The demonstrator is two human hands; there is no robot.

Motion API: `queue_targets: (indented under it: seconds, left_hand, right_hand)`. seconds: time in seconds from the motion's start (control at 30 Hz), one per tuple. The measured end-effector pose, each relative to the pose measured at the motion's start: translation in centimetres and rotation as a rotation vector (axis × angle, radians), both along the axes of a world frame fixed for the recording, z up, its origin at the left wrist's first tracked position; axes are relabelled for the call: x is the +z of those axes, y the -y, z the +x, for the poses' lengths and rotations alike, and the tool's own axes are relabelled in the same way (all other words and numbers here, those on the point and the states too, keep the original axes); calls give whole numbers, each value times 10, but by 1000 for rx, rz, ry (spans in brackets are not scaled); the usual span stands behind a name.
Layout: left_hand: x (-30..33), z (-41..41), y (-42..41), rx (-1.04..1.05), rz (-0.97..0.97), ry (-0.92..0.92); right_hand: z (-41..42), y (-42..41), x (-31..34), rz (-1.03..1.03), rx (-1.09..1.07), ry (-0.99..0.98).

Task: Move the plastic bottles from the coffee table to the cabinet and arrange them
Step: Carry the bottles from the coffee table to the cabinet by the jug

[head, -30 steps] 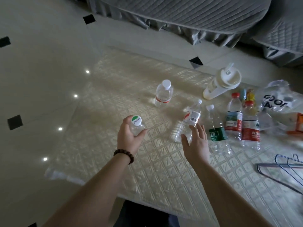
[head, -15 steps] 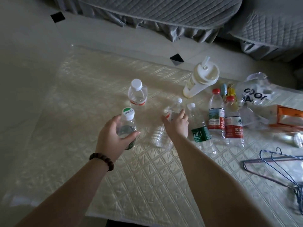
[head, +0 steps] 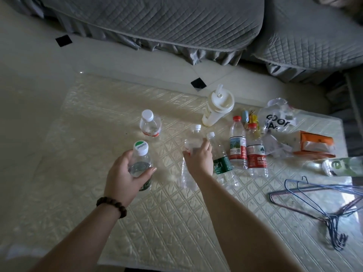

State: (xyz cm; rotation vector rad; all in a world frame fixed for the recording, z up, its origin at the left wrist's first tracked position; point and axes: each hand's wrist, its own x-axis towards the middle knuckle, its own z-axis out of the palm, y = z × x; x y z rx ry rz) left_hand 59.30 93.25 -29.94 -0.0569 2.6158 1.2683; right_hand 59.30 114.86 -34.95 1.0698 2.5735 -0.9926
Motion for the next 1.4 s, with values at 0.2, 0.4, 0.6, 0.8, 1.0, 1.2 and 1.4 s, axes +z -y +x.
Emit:
queue_targets:
  seconds: [0.2,0.4,0.6,0.8,1.0,1.2,1.4]
  left_hand:
    - [79,11,-27,-27,6,-2]
    - [168,26,-59,-94,28,-42]
    - [232,58,-100,-181,101,-88]
    - [257,82,-119,-391,99,-154]
    - [264,105,-123,-565,87,-151]
    - [264,141,-122,-716,171,-159]
    - [253,183,-129,-927,167,-114]
  right_hand:
    - [42,-16,107,8,-22,-205]
    - [94,-36,224,31,-102,-409]
    - [151,-42,297,83,-213,-531]
    - [202,-32,314,138,-352,-577]
    - [254,-13,318,166,-557,-602]
    - [316,14,312,270,-772,-626]
    - [372,49,309,357,-990,-602]
